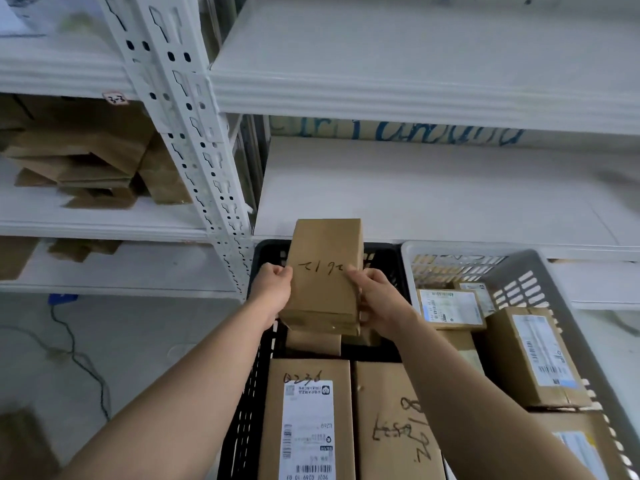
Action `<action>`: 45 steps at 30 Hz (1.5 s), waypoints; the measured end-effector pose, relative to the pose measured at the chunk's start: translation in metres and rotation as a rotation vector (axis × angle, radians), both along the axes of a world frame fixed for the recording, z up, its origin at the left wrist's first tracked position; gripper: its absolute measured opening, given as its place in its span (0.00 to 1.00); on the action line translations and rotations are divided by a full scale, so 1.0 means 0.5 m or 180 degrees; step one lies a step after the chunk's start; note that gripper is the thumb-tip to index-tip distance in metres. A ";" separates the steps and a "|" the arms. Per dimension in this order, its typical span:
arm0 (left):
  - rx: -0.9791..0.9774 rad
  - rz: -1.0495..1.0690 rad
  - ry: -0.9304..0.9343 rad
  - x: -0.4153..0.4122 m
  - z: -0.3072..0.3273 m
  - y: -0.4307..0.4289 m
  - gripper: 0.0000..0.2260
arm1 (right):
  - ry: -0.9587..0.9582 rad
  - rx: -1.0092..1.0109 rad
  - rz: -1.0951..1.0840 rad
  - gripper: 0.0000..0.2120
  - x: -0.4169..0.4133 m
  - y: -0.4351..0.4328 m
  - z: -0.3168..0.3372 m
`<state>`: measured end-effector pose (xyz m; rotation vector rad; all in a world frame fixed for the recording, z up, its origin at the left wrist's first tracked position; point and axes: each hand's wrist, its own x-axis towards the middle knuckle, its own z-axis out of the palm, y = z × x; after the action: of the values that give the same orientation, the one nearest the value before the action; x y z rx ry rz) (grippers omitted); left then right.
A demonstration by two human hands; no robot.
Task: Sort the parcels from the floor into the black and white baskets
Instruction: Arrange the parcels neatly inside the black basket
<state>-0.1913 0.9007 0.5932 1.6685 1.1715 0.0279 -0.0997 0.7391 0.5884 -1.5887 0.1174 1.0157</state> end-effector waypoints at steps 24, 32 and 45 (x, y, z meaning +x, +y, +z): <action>0.0197 -0.1687 0.1338 0.050 -0.169 -0.022 0.40 | -0.0267 -0.0228 -0.0742 0.18 0.057 -0.146 0.031; 0.0191 -0.1844 0.1648 0.076 -0.224 -0.064 0.67 | -0.0319 -0.0324 -0.0707 0.30 0.066 -0.158 0.013; 0.0324 -0.1300 0.1967 0.022 -0.237 -0.022 0.64 | -0.0513 -0.0714 -0.0431 0.24 0.050 -0.141 0.020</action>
<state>-0.1801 0.8897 0.4748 2.0525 1.2538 -0.7397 -0.0745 0.6685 0.5984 -1.8341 0.2316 0.7871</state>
